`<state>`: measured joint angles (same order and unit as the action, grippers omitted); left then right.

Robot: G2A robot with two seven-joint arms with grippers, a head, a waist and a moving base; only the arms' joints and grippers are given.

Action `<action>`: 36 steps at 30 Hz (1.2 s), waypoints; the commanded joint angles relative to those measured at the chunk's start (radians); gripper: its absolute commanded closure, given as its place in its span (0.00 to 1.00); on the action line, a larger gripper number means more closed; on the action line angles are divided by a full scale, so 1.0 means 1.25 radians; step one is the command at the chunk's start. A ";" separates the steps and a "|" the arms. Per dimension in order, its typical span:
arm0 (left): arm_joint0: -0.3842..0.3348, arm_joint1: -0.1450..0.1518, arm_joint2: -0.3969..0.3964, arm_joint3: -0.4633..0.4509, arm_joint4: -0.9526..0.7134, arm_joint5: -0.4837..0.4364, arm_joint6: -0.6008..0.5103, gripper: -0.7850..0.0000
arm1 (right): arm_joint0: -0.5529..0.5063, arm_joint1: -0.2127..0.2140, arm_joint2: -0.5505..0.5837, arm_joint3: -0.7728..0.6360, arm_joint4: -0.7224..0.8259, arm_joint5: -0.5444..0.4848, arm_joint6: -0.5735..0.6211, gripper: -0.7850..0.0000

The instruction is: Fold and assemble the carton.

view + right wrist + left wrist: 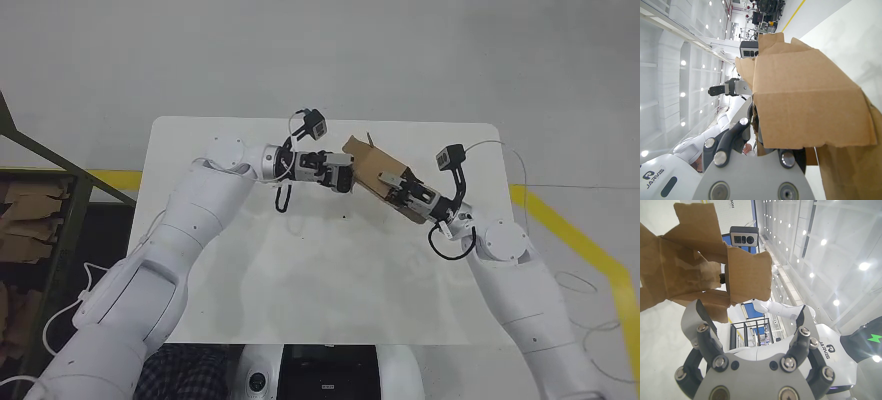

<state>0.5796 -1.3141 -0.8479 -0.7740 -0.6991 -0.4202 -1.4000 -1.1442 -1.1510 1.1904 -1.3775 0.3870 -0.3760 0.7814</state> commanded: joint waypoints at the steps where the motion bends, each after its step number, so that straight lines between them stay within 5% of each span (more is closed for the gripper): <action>1: 0.001 0.000 -0.002 -0.001 0.001 0.000 0.000 0.00 | -0.002 -0.001 0.001 0.000 0.005 -0.003 -0.004 1.00; 21: 0.012 0.026 -0.074 0.063 0.037 -0.031 0.031 0.00 | -0.008 0.007 0.045 -0.004 0.066 -0.017 0.093 1.00; 36: 0.017 0.008 -0.053 0.008 0.023 -0.004 0.004 0.00 | -0.011 0.005 0.031 -0.008 0.081 -0.027 0.121 1.00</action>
<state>0.6013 -1.3031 -0.9144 -0.7630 -0.6701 -0.4261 -1.3939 -1.1586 -1.1446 1.2298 -1.3885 0.4877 -0.4092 0.9330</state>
